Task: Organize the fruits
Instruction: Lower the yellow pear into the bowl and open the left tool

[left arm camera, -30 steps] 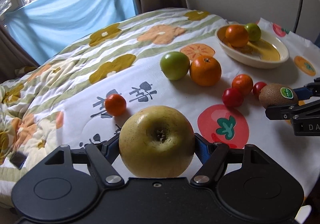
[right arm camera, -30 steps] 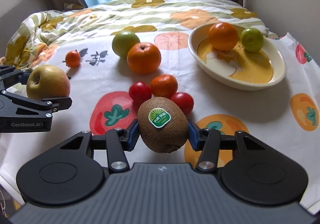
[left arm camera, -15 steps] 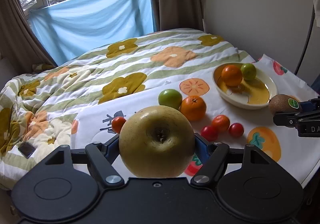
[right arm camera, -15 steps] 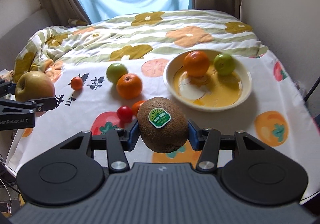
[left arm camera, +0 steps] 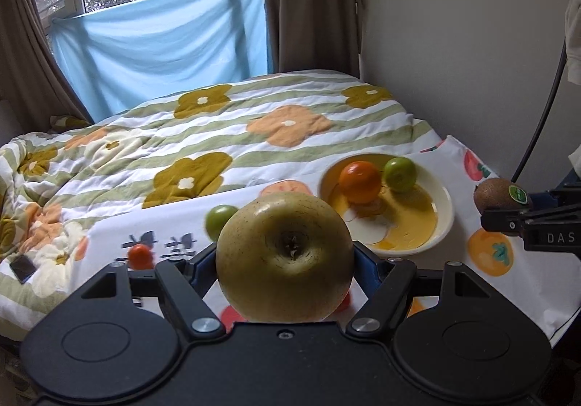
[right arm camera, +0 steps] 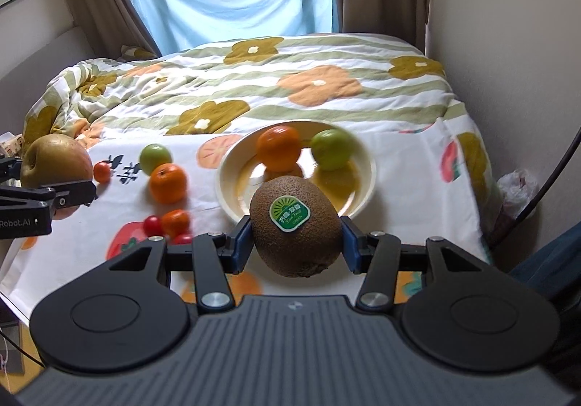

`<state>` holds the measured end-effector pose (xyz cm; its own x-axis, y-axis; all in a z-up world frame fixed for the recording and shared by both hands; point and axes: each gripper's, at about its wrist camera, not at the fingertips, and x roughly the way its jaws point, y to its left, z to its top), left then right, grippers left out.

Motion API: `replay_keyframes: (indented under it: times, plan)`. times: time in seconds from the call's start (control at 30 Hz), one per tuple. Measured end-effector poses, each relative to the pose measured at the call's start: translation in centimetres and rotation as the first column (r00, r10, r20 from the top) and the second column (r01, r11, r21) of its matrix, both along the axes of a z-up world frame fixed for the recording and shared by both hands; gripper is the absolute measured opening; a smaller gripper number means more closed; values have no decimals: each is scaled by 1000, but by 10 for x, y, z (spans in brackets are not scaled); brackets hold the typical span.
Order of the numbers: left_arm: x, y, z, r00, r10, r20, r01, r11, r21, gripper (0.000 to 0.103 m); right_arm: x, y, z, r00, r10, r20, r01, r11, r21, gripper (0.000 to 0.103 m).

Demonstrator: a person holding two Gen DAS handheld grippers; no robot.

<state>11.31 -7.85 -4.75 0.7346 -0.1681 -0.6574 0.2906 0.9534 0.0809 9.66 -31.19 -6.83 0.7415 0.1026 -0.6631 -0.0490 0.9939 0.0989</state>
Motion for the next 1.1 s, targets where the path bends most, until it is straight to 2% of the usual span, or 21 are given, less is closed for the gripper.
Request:
replay_keyframes:
  times: [0.23, 0.47, 0.77, 1.1]
  plan:
    - [17, -47, -12, 999, -19, -29, 18, 1000, -13, 78, 22, -45, 1, 1000, 19, 11, -18, 1000, -10, 65]
    - [47, -82, -33, 998, -47, -53, 46, 999, -3, 78, 49, -69, -9, 1000, 30, 8, -30, 999, -18, 65]
    - [91, -105, -72, 986, -103, -131, 109, 993, 39, 78, 82, -71, -30, 1000, 7, -27, -7, 1000, 4, 65]
    - [115, -131, -94, 966, -184, -183, 200, 977, 77, 78, 99, -64, -41, 998, 4, -62, -2, 1000, 22, 65]
